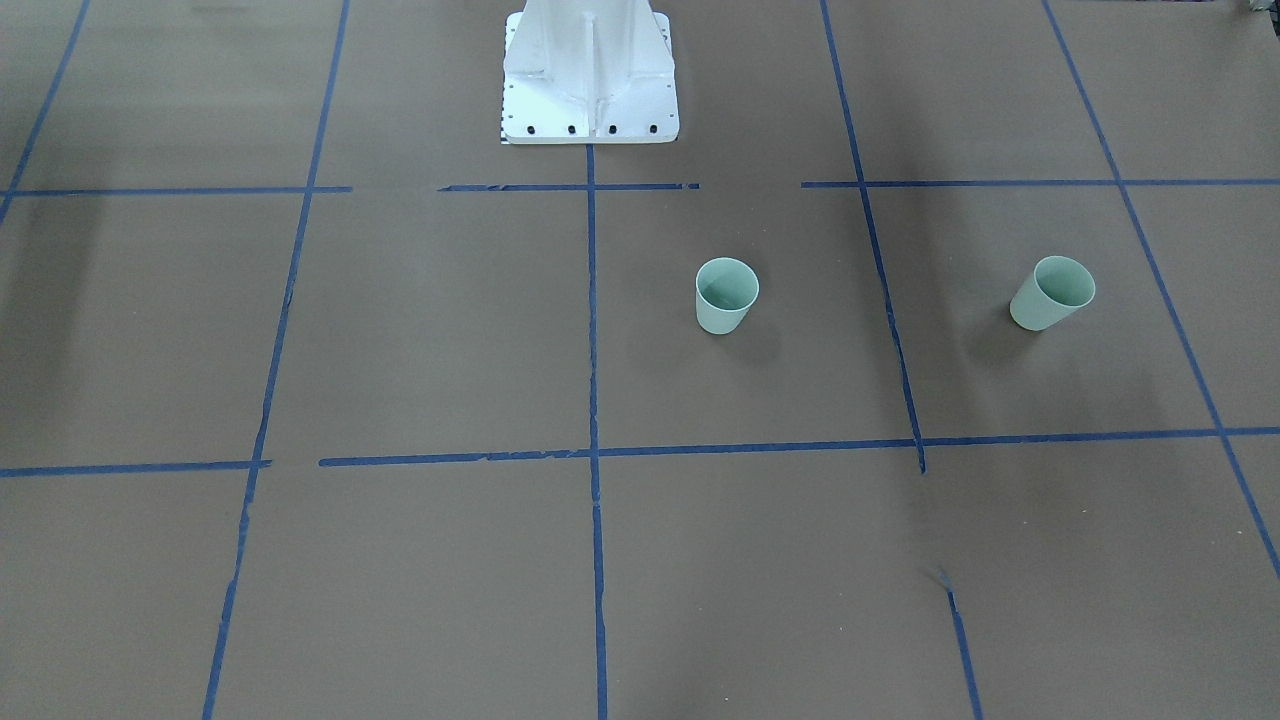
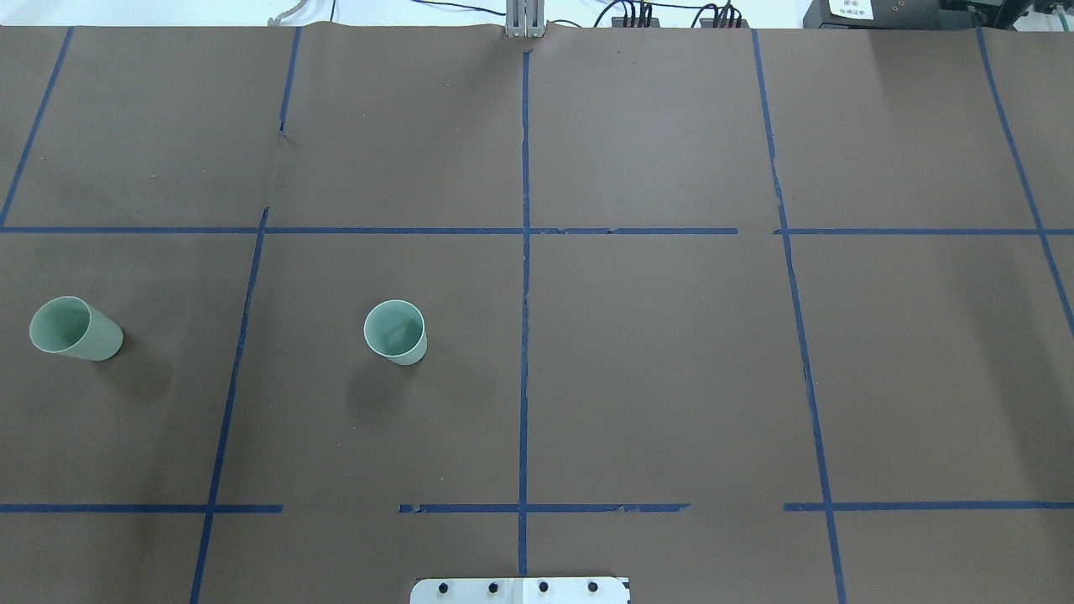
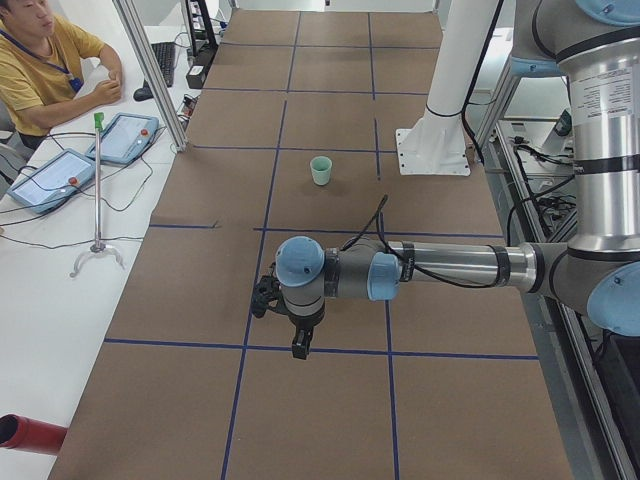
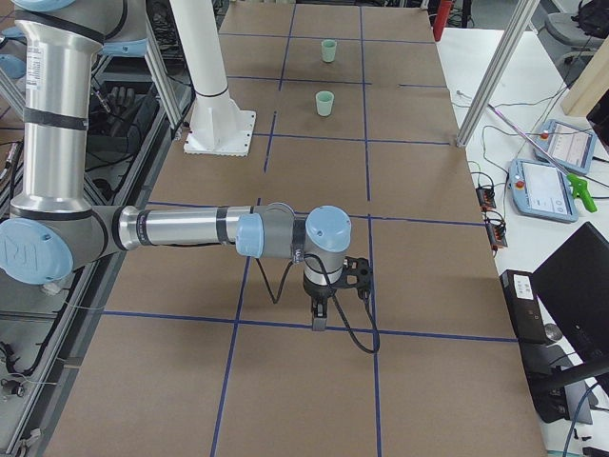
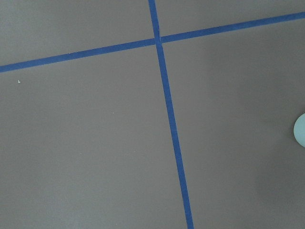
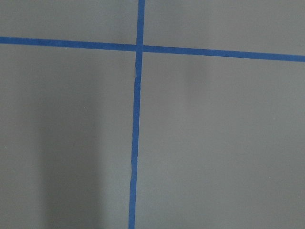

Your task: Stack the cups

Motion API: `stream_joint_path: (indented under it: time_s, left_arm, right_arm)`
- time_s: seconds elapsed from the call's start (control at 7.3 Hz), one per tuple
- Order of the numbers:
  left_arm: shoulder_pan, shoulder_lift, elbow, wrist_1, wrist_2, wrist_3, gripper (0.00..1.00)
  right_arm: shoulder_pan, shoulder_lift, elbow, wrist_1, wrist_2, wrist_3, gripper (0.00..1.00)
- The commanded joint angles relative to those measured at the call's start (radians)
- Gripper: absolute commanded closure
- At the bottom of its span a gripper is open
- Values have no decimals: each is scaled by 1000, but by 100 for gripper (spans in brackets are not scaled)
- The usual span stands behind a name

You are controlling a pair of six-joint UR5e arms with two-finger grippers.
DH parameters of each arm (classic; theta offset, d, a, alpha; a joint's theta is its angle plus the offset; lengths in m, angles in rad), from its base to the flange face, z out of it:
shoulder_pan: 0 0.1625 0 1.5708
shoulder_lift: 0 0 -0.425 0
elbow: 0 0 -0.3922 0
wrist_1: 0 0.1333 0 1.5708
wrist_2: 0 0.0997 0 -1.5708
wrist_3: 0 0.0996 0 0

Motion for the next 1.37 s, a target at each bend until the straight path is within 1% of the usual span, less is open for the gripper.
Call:
stream_joint_path:
  time_s: [0.0,0.14,0.41,0.55,0.68,0.82,1.1,1.23]
  left_arm:
    - [0,-5,1,1,-2,-2,0]
    - [1,-11,2,0,0,-2,0]
    - [3,-66,-2,3,4,-2,0]
    - [5,-65,-13,0,1,-2,0]
    - [12,-86,-21,-2,-3,-18,0]
    - [38,-92,-27,-25,-2,-154,0]
    - [162,-80,-25,-235,8,-481,0]
    - [217,-74,-24,-322,23,-599,0]
  right_arm:
    - [1,0,0,0,0,0,0]
    - [1,0,0,0,0,0,0]
    - [1,0,0,0,0,0,0]
    - [0,0,0,0,0,0,0]
    - [1,0,0,0,0,0,0]
    - [1,0,0,0,0,0,0]
    - [1,0,0,0,0,0,0]
    - [0,0,0,0,0,0,0]
